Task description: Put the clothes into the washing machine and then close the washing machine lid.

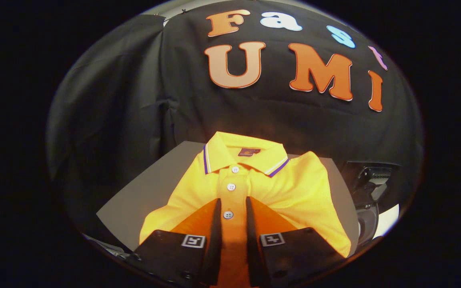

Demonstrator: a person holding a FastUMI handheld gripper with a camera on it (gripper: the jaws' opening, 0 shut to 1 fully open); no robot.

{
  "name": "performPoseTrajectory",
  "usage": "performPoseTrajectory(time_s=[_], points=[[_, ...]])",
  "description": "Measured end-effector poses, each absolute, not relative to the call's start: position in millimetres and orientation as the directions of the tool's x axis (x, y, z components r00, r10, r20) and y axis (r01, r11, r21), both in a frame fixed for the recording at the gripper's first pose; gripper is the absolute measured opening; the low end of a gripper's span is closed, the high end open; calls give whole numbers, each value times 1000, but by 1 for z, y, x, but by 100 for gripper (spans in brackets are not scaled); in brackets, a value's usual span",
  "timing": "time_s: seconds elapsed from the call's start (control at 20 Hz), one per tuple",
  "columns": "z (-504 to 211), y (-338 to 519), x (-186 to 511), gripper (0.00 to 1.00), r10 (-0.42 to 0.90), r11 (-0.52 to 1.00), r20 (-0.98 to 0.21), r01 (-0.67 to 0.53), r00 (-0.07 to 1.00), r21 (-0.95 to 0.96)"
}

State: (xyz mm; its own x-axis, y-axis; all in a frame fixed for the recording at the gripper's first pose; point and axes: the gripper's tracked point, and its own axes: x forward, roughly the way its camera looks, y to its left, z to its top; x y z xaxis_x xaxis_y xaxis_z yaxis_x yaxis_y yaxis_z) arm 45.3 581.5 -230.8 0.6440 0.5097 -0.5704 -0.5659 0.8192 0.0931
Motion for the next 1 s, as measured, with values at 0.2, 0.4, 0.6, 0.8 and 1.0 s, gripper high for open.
performPoseTrajectory(time_s=[0.2,0.4,0.6,0.8,1.0], points=[[-224,577,48,12,569,799,-530,-574,629,177],[-200,572,46,9,598,791,-400,-590,694,160],[-163,565,48,9,617,783,-308,-602,724,153],[-124,547,45,9,629,778,-242,-601,739,186],[-86,520,38,9,621,784,-176,-597,764,173]])
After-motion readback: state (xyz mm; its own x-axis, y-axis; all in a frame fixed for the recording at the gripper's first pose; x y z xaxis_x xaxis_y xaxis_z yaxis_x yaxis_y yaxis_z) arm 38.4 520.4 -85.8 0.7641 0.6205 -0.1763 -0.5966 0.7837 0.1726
